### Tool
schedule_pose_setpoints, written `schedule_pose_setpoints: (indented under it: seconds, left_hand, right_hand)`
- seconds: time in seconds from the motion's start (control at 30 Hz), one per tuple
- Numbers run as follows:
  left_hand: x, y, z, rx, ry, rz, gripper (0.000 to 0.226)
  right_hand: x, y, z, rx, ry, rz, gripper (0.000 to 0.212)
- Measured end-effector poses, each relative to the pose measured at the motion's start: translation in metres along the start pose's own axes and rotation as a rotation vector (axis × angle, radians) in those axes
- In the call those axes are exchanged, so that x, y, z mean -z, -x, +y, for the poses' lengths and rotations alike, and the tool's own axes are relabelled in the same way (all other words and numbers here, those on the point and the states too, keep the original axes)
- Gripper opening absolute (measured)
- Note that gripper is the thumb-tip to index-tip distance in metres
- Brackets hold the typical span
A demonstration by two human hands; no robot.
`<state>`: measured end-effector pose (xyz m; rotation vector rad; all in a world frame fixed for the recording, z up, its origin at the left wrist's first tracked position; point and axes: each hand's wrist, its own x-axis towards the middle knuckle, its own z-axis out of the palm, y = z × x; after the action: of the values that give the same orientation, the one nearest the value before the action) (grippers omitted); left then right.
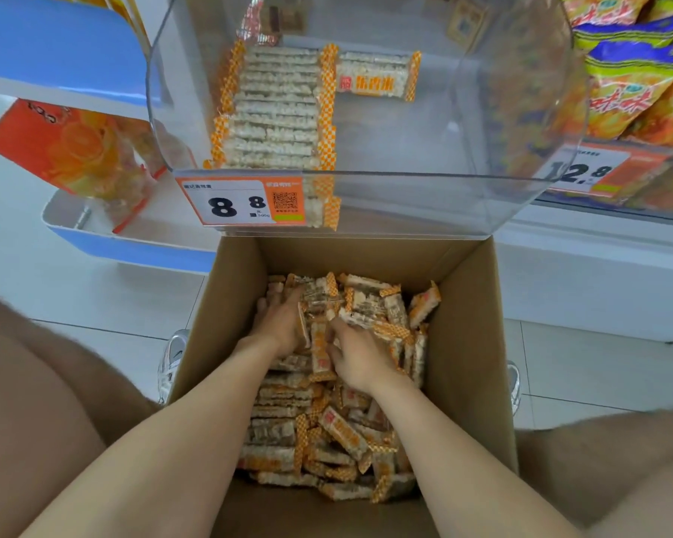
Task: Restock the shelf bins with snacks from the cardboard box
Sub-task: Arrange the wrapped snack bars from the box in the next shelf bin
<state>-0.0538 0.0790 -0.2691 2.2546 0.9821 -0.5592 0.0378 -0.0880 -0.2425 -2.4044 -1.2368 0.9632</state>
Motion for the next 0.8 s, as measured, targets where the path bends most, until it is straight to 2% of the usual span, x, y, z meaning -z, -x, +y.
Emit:
schedule_pose_setpoints:
  seconds: [0.07,0.17,0.23,0.37,0.47,0.53,0.57,0.6,0.7,0.8]
  left_hand:
    - [-0.001,0.001,0.003,-0.056,-0.095,0.006,0.106]
    - [-0.003,0.003,0.005,-0.098,-0.19,0.09,0.082]
    - [-0.002,0.009,0.006,-0.133,-0.199,0.12,0.071]
    - [0.018,0.025,0.016,-0.109,0.264,0.092,0.06]
    - [0.039,0.037,0.028,-0.093,0.495,0.084,0.033]
    - [0.053,0.051,0.036,-0.073,0.645,0.005,0.016]
    - [0.06,0.059,0.039,-0.067,0.682,-0.043,0.015]
    - [0.066,0.065,0.042,-0.072,0.665,-0.069,0.017]
    - [0.088,0.085,0.052,-0.147,0.414,-0.039,0.038]
    - [0.108,0.106,0.066,-0.221,0.307,-0.055,0.029]
  right_hand:
    - [0.007,-0.001,0.004,-0.022,-0.199,0.046,0.021]
    - [0.021,0.002,0.008,-0.106,-0.438,0.111,0.056]
    - [0.029,0.003,0.011,-0.141,-0.509,0.126,0.072]
    - [0.05,0.008,0.021,-0.193,-0.502,0.132,0.057]
    - [0.069,0.02,0.026,-0.21,-0.465,0.15,0.062]
    - [0.085,0.03,0.023,-0.179,-0.452,0.127,0.066]
    - [0.093,0.035,0.021,-0.157,-0.441,0.111,0.064]
    - [0.1,0.041,0.016,-0.133,-0.423,0.101,0.061]
    - [0.121,0.059,-0.003,-0.024,-0.339,0.156,0.054]
    - [0.133,0.077,-0.022,0.103,-0.28,0.275,0.053]
